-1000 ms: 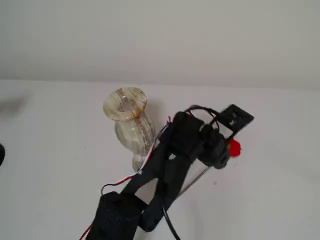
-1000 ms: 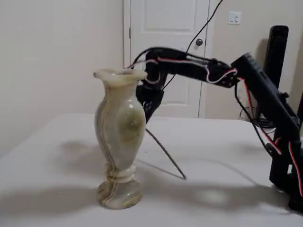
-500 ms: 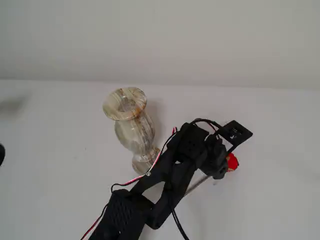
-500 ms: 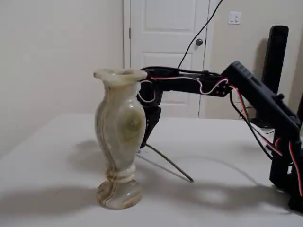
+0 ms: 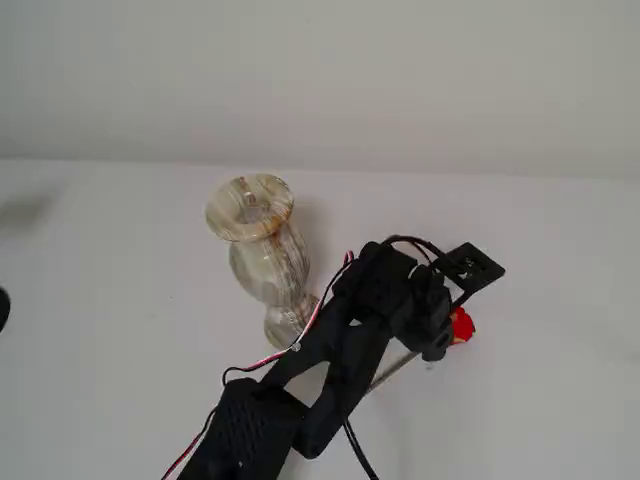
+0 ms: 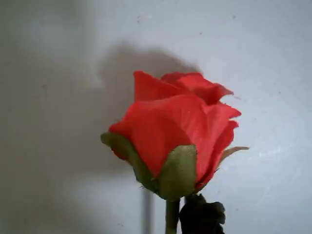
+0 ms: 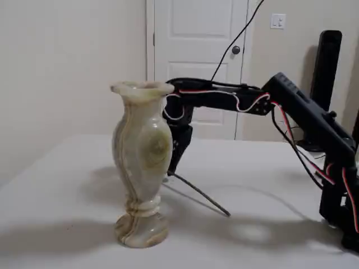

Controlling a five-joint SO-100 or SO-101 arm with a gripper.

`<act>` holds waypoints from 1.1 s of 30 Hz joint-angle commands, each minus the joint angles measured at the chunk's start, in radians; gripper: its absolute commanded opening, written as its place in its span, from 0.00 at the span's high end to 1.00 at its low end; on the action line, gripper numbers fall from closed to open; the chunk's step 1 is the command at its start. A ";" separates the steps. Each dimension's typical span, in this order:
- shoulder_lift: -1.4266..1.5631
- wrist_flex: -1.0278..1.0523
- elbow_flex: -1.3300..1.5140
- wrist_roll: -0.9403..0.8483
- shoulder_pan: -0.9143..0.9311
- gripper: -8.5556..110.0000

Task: Pick up rose from vase and place it onto the table

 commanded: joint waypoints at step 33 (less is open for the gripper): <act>0.170 0.357 -0.779 0.216 -0.041 0.93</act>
